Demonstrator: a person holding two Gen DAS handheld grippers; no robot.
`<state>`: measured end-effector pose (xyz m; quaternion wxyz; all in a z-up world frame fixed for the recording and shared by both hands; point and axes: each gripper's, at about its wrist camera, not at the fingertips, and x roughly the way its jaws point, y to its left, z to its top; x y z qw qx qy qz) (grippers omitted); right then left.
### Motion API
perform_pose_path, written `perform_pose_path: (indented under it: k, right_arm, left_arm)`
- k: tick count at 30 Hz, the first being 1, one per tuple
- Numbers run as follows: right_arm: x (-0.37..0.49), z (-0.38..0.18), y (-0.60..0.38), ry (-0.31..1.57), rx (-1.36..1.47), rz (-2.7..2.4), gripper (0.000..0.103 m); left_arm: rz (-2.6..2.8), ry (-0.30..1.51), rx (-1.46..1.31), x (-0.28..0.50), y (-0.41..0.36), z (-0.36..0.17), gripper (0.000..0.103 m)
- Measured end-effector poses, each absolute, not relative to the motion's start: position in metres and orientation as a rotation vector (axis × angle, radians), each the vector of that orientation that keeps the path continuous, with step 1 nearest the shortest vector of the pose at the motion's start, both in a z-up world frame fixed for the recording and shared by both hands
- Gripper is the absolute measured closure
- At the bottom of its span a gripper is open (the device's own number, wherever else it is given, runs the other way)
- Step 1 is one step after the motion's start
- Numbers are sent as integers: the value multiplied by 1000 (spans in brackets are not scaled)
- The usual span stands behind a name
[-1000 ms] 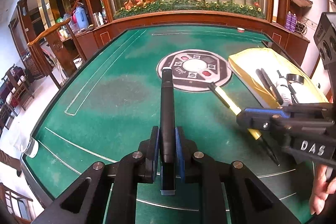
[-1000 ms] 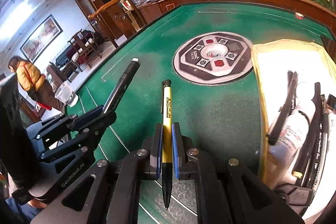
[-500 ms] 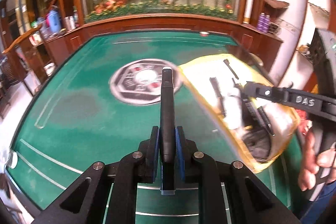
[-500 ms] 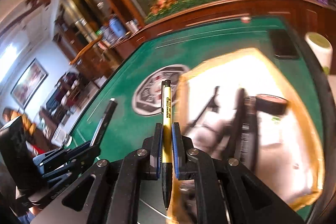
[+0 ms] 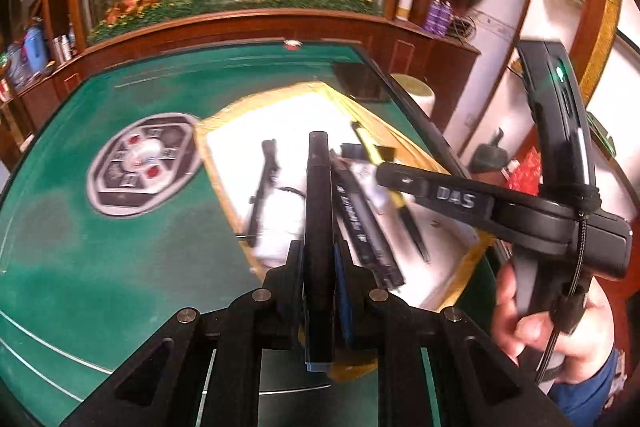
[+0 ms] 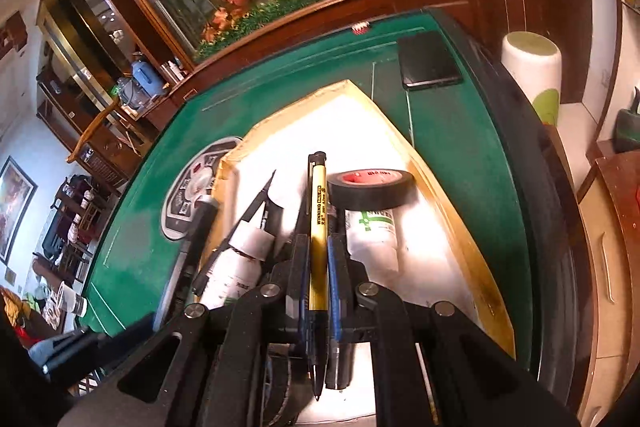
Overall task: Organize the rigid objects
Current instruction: 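Lower both pens into the tray and open both tools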
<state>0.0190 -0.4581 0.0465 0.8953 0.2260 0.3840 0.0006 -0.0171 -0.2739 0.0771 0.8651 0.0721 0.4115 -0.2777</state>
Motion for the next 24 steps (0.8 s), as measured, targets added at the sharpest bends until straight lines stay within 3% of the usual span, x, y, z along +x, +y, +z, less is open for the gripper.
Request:
perform_pose_path:
  k: [24]
  right_arm:
    - [25, 32, -454, 856, 466, -4, 95]
  left_arm:
    - [-591, 867, 206, -28, -303, 46, 89]
